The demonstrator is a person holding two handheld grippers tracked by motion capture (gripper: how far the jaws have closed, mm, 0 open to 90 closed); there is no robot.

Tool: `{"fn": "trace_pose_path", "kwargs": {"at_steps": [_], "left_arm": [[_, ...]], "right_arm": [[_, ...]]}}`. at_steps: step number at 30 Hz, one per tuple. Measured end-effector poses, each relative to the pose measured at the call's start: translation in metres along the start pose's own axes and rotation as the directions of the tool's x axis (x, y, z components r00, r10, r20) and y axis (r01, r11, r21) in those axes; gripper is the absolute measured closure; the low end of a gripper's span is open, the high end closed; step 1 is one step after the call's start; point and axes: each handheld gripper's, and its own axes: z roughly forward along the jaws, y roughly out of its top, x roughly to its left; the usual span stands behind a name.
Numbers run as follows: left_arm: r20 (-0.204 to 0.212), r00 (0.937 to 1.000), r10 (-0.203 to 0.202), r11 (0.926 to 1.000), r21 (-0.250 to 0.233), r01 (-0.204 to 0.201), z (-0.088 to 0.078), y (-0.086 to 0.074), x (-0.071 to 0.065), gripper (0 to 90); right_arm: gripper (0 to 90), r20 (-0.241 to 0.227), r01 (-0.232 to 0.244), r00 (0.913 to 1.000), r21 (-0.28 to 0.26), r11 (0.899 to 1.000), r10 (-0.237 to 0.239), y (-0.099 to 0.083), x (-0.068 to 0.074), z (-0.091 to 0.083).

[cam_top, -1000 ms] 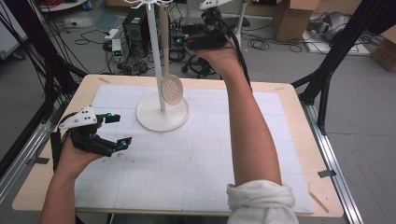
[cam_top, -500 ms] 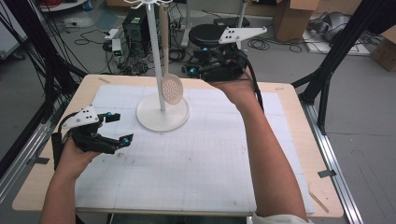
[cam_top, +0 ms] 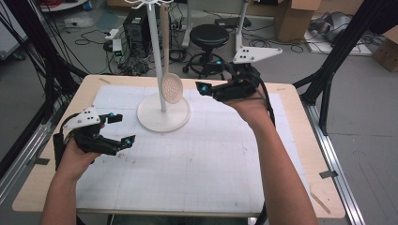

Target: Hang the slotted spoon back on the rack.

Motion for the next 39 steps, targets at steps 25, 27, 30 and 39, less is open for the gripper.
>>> {"fn": "trace_pose_path", "kwargs": {"at_steps": [25,27,30,39], "left_arm": [[0.024,0.9997,-0.008,0.9999,-0.011,0.009,0.001,-0.006,0.004,6.6],[0.026,0.9996,-0.012,0.9998,-0.014,0.013,0.001,-0.007,0.004,6.6],[0.027,0.9995,-0.017,0.9997,-0.014,0.018,0.0,-0.008,0.006,6.5],[0.032,0.9992,-0.025,0.9996,-0.011,0.025,0.001,-0.01,0.007,6.6]], "right_arm": [[12.0,0.085,-0.133,0.9868,-0.056,0.989,0.138,-0.107,0.026,-0.056],[12.0,0.094,-0.125,0.987,-0.059,0.99,0.13,-0.111,0.028,-0.058],[11.2,0.115,-0.118,0.9856,-0.056,0.991,0.124,-0.121,0.032,-0.06],[10.4,0.133,-0.138,0.9804,-0.065,0.988,0.146,-0.151,0.044,-0.065]]}}
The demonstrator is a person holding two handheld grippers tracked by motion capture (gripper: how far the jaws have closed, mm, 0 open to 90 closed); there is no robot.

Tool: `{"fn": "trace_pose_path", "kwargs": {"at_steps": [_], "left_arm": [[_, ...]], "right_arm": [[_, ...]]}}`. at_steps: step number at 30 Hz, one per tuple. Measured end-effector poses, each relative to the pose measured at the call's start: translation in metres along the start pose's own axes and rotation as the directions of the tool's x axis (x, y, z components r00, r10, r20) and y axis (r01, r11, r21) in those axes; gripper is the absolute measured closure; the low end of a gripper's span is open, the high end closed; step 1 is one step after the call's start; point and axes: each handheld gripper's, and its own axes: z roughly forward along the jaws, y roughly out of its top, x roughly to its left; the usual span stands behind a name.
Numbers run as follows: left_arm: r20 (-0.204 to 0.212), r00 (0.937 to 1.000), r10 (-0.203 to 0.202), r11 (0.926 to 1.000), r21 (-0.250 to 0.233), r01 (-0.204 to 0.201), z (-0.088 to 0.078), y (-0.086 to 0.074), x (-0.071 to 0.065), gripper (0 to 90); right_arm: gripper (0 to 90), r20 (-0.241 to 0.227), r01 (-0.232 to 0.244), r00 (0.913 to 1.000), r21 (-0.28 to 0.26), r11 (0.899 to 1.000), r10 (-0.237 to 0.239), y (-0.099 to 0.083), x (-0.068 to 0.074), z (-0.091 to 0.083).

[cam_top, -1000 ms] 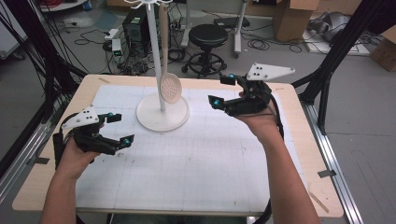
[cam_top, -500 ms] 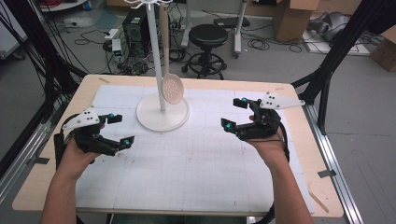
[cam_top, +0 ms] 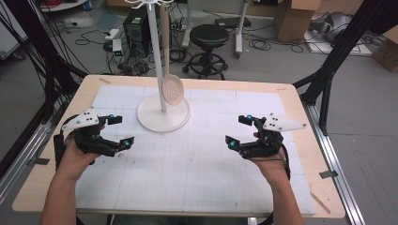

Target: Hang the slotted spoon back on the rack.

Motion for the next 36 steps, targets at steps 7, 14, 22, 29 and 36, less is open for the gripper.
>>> {"fn": "trace_pose_path", "kwargs": {"at_steps": [7,14,22,29,36], "left_arm": [[0.001,1.0,0.003,1.0,-0.001,-0.003,0.0,-0.001,0.001,6.5],[0.005,1.0,-0.002,0.9999,-0.011,0.002,-0.002,0.0,0.001,6.6],[0.001,1.0,0.0,1.0,-0.002,0.0,0.0,-0.001,0.001,6.6],[0.006,1.0,-0.007,0.9999,0.014,0.007,0.004,-0.005,0.002,6.5],[0.011,0.9999,-0.011,0.9997,0.021,0.011,0.005,-0.007,0.003,6.5]], "right_arm": [[10.4,0.01,-0.03,0.9995,0.028,0.999,0.03,-0.02,-0.001,-0.006],[2.3,0.034,-0.068,0.9972,0.045,0.997,0.066,-0.033,-0.006,-0.008],[2.3,0.046,-0.073,0.9964,0.041,0.996,0.071,-0.037,-0.01,-0.011],[2.3,0.05,-0.075,0.9961,0.039,0.996,0.073,-0.036,-0.011,-0.012],[2.3,0.053,-0.072,0.9962,0.055,0.996,0.069,-0.036,-0.01,-0.009]]}}
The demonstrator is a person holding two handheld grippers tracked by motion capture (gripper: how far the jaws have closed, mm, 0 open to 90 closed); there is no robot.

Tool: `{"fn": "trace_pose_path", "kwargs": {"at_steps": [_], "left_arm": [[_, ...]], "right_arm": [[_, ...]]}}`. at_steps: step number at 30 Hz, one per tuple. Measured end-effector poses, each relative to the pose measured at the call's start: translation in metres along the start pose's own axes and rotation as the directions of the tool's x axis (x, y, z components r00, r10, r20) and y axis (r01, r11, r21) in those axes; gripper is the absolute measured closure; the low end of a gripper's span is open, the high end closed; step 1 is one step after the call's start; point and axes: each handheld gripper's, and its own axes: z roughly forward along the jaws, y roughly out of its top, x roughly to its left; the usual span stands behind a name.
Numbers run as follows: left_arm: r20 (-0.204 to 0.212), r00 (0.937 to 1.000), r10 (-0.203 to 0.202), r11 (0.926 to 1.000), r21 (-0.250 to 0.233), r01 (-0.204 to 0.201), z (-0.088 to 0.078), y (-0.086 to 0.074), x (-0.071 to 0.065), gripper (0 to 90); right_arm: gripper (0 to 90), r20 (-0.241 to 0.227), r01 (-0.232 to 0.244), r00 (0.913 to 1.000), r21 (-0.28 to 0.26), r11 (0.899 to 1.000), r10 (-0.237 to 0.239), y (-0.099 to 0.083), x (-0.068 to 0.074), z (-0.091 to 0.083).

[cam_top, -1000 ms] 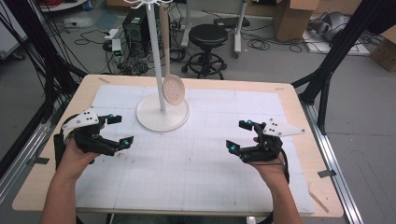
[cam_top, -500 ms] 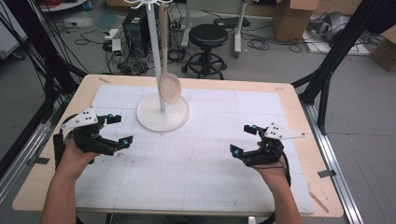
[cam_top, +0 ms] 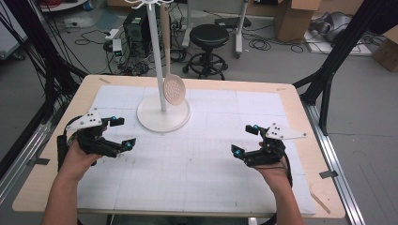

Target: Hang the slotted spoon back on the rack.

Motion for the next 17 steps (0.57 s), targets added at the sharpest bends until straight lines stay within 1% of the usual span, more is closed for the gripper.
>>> {"fn": "trace_pose_path", "kwargs": {"at_steps": [11,17], "left_arm": [[-0.002,1.0,-0.001,1.0,0.004,0.001,0.0013,-0.0003,0.0005,6.6],[-0.001,1.0,-0.004,1.0,0.008,0.004,0.0023,-0.0012,0.0008,6.6]], "right_arm": [[2.3,-0.001,-0.004,1.0,0.002,1.0,0.004,-0.0007,-0.0013,0.0002],[2.3,-0.004,0.002,1.0,0.006,1.0,-0.002,-0.0007,-0.0005,0.0016]]}}
